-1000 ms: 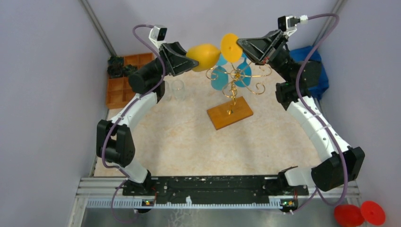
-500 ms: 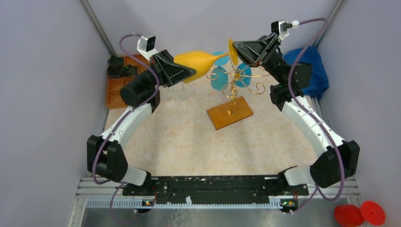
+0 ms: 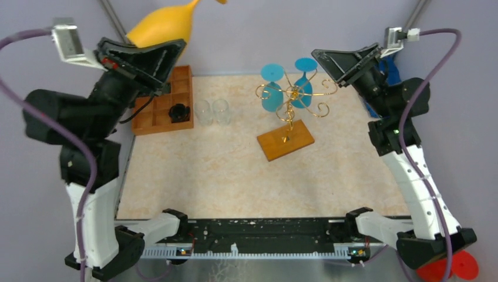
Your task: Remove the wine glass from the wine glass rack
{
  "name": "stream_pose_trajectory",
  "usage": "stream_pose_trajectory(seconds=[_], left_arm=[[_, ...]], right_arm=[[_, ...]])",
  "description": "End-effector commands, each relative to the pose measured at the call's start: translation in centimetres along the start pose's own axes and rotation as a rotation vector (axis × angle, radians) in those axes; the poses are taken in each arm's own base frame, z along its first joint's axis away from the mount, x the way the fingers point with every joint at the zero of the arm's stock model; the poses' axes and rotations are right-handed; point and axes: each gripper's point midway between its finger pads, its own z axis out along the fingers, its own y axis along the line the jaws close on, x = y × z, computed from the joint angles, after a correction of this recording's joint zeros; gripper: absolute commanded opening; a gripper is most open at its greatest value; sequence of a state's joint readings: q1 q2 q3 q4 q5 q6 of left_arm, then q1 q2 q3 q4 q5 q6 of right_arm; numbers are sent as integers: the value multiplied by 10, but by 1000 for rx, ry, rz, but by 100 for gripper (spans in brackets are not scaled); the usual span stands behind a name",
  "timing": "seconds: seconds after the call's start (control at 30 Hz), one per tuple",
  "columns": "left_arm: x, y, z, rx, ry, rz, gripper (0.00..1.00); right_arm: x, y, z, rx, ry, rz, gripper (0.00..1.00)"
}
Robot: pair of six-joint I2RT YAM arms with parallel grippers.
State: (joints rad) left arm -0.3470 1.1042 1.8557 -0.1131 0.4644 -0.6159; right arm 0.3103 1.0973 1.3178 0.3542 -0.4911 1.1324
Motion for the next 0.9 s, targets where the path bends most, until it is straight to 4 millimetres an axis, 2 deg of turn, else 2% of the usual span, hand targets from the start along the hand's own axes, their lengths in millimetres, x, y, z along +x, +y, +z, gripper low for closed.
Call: stream_pose_trajectory(seconds=[0.0,0.07,0.2,0.3,0.43,0.6,0.67,0.8,0.87], left_arm=[[76,117,-59,-603,415,116,0],[90,137,-76,-724,519,120,0],[116,164,-104,-868,676,137,0],[128,179,-121,-952,733,158,0],[157,197,-142,-1042,845,141,0],[201,232,-188,-1233,1057,167,0],[222,239,-192,-1213,1107,150,0],[265,247,-176,-1061,1130,83,0],[290,252,-175,-1010,1168,43,0]], right_arm=[[-28,1,-21,205,-52,-256,97],[-36,1,-28,270,-61,-316,97],[-44,-4,-39,357,-72,-368,97],[-40,-20,-43,428,-44,-356,97],[-29,-45,-41,504,29,-324,97],[-19,-62,-34,511,56,-284,98],[-16,-68,-33,515,64,-272,98],[-11,-80,-32,528,77,-261,99],[-8,-86,-32,539,88,-259,99]])
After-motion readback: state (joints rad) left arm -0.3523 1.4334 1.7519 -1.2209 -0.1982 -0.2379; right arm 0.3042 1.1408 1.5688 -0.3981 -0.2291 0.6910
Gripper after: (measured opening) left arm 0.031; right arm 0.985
